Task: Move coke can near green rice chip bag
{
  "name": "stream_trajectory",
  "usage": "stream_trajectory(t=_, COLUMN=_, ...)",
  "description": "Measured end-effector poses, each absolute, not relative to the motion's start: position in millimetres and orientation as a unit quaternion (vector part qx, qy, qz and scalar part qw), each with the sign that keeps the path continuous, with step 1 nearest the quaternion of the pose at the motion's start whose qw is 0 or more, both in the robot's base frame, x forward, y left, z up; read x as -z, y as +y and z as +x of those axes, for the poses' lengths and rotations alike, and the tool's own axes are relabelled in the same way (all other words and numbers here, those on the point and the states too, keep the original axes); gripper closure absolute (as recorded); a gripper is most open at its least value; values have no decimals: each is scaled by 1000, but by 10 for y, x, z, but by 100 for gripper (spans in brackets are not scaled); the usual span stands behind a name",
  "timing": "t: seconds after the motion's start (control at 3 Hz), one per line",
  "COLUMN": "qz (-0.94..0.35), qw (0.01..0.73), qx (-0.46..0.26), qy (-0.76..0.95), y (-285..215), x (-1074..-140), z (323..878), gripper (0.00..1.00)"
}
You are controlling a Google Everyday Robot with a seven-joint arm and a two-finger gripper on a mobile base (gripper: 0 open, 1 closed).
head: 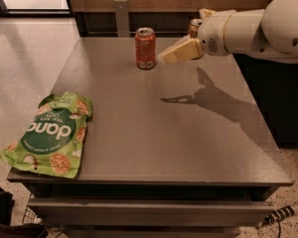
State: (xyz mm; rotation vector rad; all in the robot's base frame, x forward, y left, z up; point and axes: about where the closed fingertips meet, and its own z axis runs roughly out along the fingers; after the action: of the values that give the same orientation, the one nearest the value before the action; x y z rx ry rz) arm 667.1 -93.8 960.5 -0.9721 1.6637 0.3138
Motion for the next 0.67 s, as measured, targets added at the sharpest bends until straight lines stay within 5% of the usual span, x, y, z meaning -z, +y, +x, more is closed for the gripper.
stream_trajectory(t=0.67, qz=-383, qw=598, qx=-148, qy=688, y=-753, x=-9648, z=6875, gripper=0)
